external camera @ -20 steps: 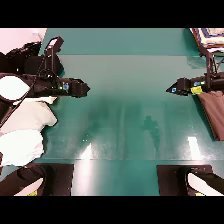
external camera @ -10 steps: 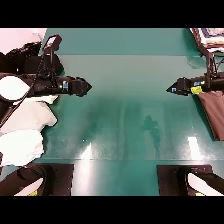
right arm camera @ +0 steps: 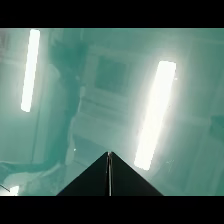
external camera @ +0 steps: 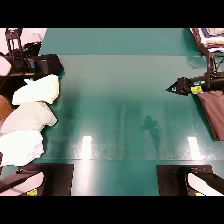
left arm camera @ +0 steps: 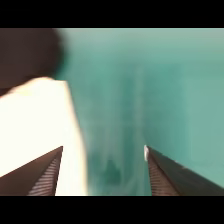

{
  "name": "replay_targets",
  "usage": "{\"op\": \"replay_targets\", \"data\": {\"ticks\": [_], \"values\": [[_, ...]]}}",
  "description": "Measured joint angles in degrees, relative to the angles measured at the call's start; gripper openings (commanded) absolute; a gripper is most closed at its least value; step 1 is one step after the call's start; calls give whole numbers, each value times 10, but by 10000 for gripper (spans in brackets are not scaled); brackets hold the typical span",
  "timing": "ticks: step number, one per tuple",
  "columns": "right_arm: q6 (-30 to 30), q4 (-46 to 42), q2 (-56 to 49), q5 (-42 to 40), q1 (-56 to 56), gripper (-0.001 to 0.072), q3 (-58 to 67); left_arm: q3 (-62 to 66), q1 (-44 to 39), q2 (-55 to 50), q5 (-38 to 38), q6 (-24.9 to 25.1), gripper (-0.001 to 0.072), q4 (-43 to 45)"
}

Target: Fold the shirts.

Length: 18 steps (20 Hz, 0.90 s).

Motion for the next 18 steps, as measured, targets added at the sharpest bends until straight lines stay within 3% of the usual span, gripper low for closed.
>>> {"op": "replay_targets", "data": {"ticks": [2, 3, 10, 17, 18], "values": [[0, 0, 0, 0, 0, 17, 0, 57, 39, -77, -12, 11, 617, 1], [0, 0, 0, 0, 0, 17, 0, 85, 55, -115, -18, 16, 720, -2], [0, 0, 0, -1, 0, 17, 0, 245, 105, -320, -37, 63, 720, -46], [0, 0, 0, -1, 0, 18, 0, 298, 111, -397, -20, 90, 715, -54], [0, 0, 0, -1, 0, 17, 0, 300, 111, -403, -15, 94, 619, -54]]}}
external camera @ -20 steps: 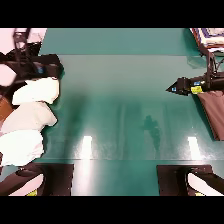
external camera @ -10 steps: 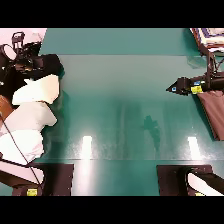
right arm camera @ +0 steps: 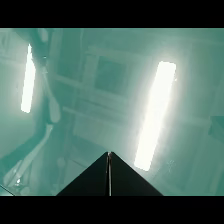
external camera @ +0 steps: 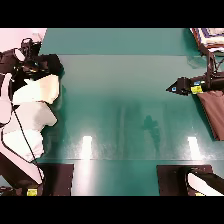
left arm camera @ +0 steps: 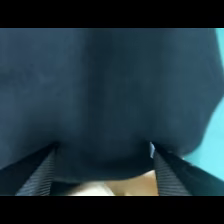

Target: Fold the shirts.

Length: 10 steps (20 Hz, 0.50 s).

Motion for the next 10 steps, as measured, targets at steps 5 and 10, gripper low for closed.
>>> {"op": "replay_targets", "data": {"ticks": [5, 10], "values": [[0, 0, 0, 0, 0, 18, 0, 3, 0, -17, 20, 8, 135, -9], [0, 0, 0, -5, 0, 17, 0, 32, 4, -19, 1, 8, 23, -6]]}}
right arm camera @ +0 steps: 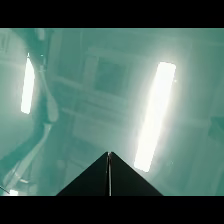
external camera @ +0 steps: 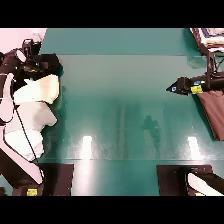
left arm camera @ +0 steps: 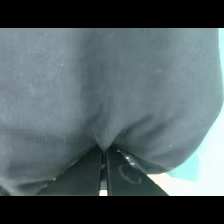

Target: Fold the shirts.

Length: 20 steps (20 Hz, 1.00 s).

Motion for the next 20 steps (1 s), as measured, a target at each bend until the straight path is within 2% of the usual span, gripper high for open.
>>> {"op": "replay_targets", "data": {"ticks": [5, 10, 15, 20], "values": [[0, 0, 0, -30, -2, 17, 23, 80, -10, 59, -28, -35, 23, 2], [0, 0, 0, -81, -17, 17, 116, 106, -67, 226, -17, -46, 23, 1], [-3, 0, 0, -102, -33, 18, 221, 111, -181, 383, -56, -43, 23, 0], [-4, 1, 0, -77, -35, 17, 297, 42, -349, 430, -150, -67, 24, -1]]}}
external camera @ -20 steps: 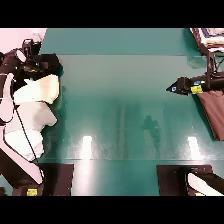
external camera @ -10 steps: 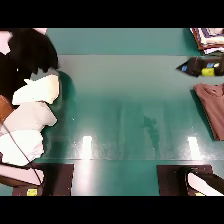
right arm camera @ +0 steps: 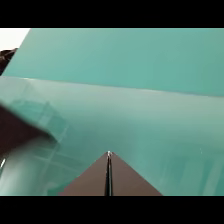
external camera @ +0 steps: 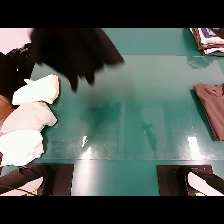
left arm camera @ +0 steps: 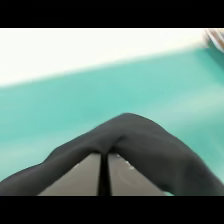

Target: Fold the shirts.

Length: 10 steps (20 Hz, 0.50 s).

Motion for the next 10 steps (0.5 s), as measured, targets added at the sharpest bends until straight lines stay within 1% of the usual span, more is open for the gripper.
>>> {"op": "replay_targets", "data": {"ticks": [3, 4, 5, 7, 10], "values": [[0, 0, 0, 34, 0, 17, 31, -112, -102, 0, -24, -22, 28, -17], [0, 0, 0, 46, 0, 18, 38, -156, -134, -2, -20, -26, 288, -28], [0, 0, 0, 57, 0, 17, 43, -198, -159, -6, -11, -30, 586, -41], [0, 0, 1, 77, 0, 18, 49, -269, -194, -11, 7, -37, 591, -62], [0, 0, 1, 104, 0, 17, 54, -318, -193, -9, 7, -46, 591, -59]]}}
